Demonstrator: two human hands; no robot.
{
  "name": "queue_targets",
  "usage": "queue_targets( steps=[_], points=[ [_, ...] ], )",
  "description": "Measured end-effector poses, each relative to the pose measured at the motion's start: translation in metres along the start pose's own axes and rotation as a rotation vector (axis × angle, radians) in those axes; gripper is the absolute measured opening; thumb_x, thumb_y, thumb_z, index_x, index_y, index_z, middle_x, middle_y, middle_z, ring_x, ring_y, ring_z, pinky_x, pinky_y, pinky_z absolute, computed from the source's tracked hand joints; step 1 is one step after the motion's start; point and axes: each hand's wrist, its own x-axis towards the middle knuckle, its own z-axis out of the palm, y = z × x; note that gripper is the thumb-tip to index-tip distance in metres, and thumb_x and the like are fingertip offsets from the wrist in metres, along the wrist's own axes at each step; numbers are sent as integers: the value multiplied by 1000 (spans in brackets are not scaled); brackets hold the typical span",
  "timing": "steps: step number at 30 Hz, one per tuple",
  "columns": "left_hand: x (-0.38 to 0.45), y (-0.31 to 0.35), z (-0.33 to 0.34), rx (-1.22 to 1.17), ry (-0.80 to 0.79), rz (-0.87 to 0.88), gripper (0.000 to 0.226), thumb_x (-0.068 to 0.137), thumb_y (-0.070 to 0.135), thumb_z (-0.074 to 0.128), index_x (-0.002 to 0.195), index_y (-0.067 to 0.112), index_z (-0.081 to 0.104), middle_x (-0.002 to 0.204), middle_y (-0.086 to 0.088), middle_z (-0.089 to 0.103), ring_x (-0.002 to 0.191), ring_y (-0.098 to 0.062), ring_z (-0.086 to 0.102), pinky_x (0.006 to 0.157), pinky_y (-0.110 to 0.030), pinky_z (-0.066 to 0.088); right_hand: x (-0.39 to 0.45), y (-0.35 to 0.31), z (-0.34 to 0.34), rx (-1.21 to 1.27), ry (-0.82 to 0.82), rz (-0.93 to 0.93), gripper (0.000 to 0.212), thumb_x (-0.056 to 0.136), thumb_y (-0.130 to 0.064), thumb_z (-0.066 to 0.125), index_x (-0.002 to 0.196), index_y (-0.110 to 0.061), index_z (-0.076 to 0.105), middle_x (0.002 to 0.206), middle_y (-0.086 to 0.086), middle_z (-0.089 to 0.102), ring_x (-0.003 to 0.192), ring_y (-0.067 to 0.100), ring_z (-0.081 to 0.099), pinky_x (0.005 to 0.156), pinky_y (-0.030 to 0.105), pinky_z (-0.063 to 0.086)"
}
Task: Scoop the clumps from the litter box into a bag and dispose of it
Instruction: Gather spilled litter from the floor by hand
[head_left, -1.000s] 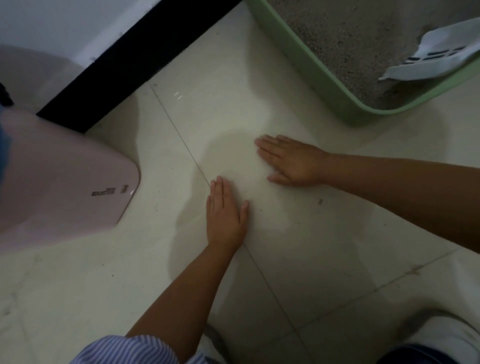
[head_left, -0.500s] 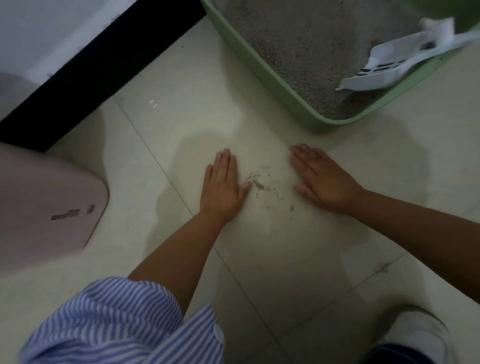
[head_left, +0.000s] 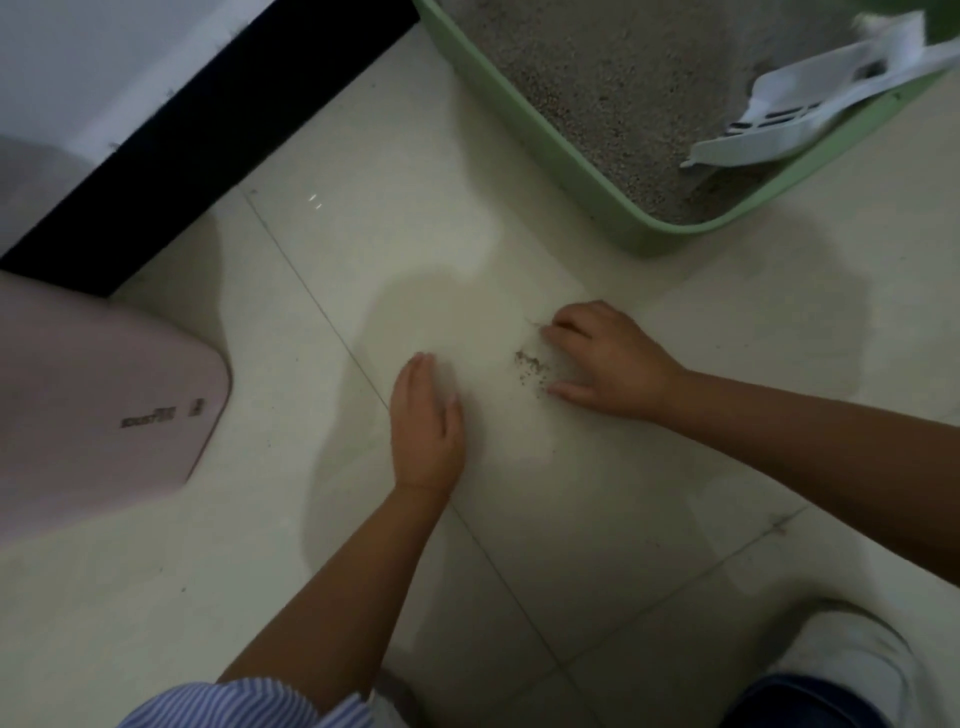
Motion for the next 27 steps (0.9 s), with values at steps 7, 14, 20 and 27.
queue_targets(
  steps=[7,14,20,27],
  points=[
    [7,11,-9,-576,139,-559,18,97,9,42,92,8,60,77,-1,58,67,-7,61,69,-23,51,18,-32,21,42,17,-91,24,57,-16,73,74,2,70,80,19,65,69,38,62,56,36,56],
    [8,23,-11,-783,-20,-665,27,98,13,41,78,9,58,75,-7,58,64,-15,63,60,-19,50,10,-2,3,1,-111,-293,22,73,-6,54,53,-3,63,63,13,63,54,29,60,47,27,52],
    [-9,-12,-3,265,-88,194,66,85,40,35,130,-7,48,135,-25,49,128,-37,43,107,-38,25,-48,16,-17,47,92,74,72,96,-49,24,116,13,55,119,37,55,115,32,37,107,25,24],
    [-36,-28,20,317,-110,217,64,89,32,36,133,-14,37,138,-32,40,133,-31,22,110,-33,12,-74,-14,32,102,104,231,60,98,-46,14,131,1,30,136,37,39,131,42,27,115,37,19]
  ],
)
